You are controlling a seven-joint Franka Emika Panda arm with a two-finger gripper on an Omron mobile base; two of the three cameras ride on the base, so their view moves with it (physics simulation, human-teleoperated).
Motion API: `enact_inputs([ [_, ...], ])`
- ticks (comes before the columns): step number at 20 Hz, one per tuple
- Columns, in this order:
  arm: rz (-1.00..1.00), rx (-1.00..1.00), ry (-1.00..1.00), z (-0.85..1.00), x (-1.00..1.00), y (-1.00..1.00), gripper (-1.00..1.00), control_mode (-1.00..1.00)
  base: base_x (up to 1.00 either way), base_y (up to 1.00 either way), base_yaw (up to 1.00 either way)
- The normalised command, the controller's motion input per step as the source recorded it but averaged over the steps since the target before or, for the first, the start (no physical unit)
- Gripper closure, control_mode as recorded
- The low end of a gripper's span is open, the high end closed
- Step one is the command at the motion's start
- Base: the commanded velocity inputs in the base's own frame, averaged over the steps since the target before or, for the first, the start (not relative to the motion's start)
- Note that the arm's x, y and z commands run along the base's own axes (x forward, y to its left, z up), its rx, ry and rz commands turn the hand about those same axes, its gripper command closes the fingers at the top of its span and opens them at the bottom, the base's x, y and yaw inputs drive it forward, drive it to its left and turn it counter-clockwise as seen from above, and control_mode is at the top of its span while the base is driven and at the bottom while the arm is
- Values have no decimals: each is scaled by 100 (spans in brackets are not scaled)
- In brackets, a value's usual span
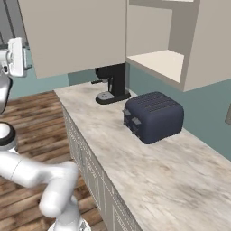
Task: Open the cabinet and move the ladle to the pot. Then close the cabinet.
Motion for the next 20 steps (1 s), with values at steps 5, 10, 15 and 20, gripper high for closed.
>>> enact_inputs([
  [5, -5, 0, -4, 0, 17, 0, -100, -100, 0, 0, 0],
  [10, -4, 5, -6, 0, 1, -18, -100, -100, 0, 0, 0],
  [15, -4, 7, -5, 0, 0, -26, -100, -100, 0, 0, 0],
  [20, -5, 4, -6, 0, 0, -13, -100, -100, 0, 0, 0],
])
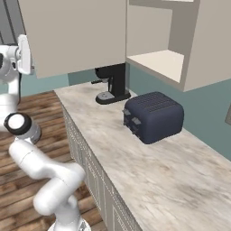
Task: Open the cabinet and move the ladle to the pot. Then close the cabinet.
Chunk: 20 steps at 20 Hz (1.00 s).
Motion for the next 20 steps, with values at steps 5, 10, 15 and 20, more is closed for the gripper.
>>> enact_inputs([
  [5, -6, 2, -6, 0, 0, -6, -100, -100, 0, 0, 0],
  [10, -7, 4, -10, 0, 0, -14, -100, -100, 0, 0, 0],
  [15, -8, 6, -11, 0, 0, -21, -100, -100, 0, 0, 0],
  [20, -8, 3, -13, 0, -6, -12, -100, -100, 0, 0, 0],
])
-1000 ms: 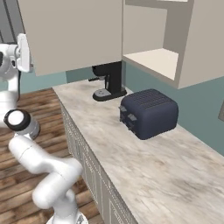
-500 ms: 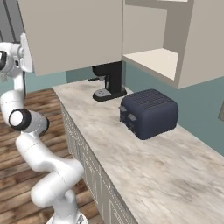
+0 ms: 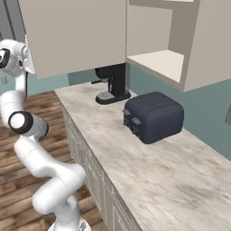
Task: Open the cabinet and move the ladle to the pot. Then close the cabinet.
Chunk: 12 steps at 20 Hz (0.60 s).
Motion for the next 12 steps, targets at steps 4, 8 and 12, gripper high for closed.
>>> enact_inputs([
  [4, -7, 4, -11, 0, -7, -13, -100, -100, 0, 0, 0],
  [8, -6, 5, -14, 0, -26, -16, -100, -100, 0, 0, 0],
  [12, -7, 7, -15, 2, -33, -23, -100, -100, 0, 0, 0],
])
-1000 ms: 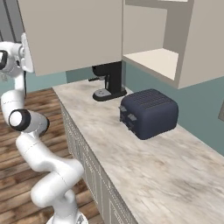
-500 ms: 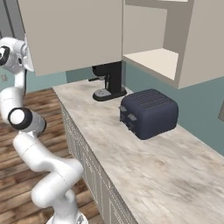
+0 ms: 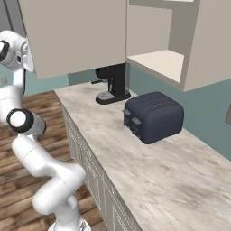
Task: Open the cabinet and move the ladle to the pot. Then close the cabinet.
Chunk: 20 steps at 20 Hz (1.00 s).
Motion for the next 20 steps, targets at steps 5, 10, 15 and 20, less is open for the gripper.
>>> enact_inputs([
  [5, -9, 12, -17, 9, -48, -36, -100, -100, 0, 0, 0],
  [10, -12, 15, -24, 7, -74, -35, -100, -100, 0, 0, 0],
  [15, -10, 16, -28, 0, -63, -43, -100, -100, 0, 0, 0],
  [20, -1, 12, -32, -3, -17, -40, -100, -100, 0, 0, 0],
])
